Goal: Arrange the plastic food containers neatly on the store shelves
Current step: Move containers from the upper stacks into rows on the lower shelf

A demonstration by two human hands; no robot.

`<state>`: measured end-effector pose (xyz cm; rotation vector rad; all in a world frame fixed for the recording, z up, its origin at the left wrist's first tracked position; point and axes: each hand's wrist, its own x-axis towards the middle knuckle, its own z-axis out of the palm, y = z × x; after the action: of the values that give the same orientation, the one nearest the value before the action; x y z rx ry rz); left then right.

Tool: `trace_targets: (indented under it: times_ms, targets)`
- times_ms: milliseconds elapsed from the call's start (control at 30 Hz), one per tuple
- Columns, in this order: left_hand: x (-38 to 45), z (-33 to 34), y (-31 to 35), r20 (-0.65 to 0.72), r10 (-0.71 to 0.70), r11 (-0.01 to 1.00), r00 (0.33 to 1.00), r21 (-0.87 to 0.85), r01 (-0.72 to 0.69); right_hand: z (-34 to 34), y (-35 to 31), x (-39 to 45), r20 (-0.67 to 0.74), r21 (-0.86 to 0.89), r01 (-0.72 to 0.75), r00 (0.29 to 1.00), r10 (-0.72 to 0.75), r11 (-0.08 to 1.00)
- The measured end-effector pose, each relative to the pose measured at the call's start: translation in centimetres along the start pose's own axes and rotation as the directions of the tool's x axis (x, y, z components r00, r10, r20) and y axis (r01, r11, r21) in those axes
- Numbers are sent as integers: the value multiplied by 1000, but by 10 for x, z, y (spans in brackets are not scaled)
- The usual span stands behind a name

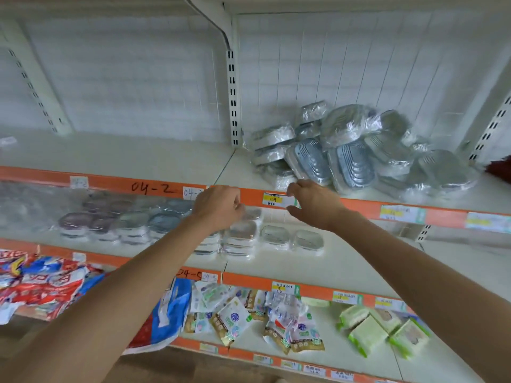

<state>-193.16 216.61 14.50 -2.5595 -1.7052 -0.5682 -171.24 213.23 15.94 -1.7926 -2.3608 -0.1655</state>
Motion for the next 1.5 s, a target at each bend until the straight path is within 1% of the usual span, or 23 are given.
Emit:
trace_targets:
  times_ms: [233,300,400,500,567,633,667,700,767,833,933,1000,1067,1133,1200,1267,1300,1367,1433,1500]
  targets:
    - [78,-2,0,-63,-21,998,998,-60,17,-38,35,77,-151,21,14,989,-10,1000]
    - [104,-4,3,-59,-22,999,998,-44,20,-47,47,105,-162,15,31,986,-28,999]
    - [142,-16,2,-35,-20,1000,999,0,20,-56,57,147,-102,-14,52,993,-53,999]
    - [166,-30,-7,-73,-43,999,996,-25,41,-57,58,184,-14,-87,43,999,-44,995]
    - [173,-33,-15,-77,-50,998,996,-46,47,-54,57,204,81,-109,-15,996,24,994]
    - [174,-31,-25,-28,-26,998,999,-54,24,-48,56,218,189,-125,-63,978,86,990]
    - [175,-30,-30,-3,-10,998,1000,-63,10,-44,56,224,222,-121,-66,971,92,990]
    - [178,-30,-35,17,3,997,1000,-74,-2,-40,56,229,235,-99,-66,968,88,993]
    - [186,-31,-46,60,30,997,998,-76,-25,-33,55,236,214,-13,-53,975,54,999]
    - [198,-31,-54,169,57,997,984,-67,-46,-29,52,240,193,127,-9,981,-16,992]
    - [216,-30,-61,365,106,990,925,-130,-62,-28,46,238,184,375,36,976,-113,926]
    - [225,-25,-66,415,128,984,901,-166,-63,-28,43,237,191,455,27,973,-128,890]
    - [231,-19,-75,400,122,987,908,-143,-70,-25,41,237,210,410,24,970,-120,912]
    - [235,-14,-89,378,114,993,919,-68,-95,-21,40,237,242,281,-1,968,-69,960]
    - [234,-9,-111,392,91,995,915,1,-100,-15,38,238,286,113,-76,957,41,991]
    - [230,-5,-135,429,53,996,902,48,-81,-10,37,240,341,-33,-174,924,175,984]
    - [228,-3,-147,445,38,995,895,62,-73,-7,36,240,368,-68,-212,903,222,975]
    - [224,2,-166,468,28,995,883,70,-68,-1,35,239,399,-85,-246,879,259,966]
    - [221,5,-178,486,31,996,874,60,-69,5,32,239,385,-98,-282,874,298,954]
    - [218,9,-185,494,34,996,869,58,-72,8,29,240,341,-114,-319,877,339,941]
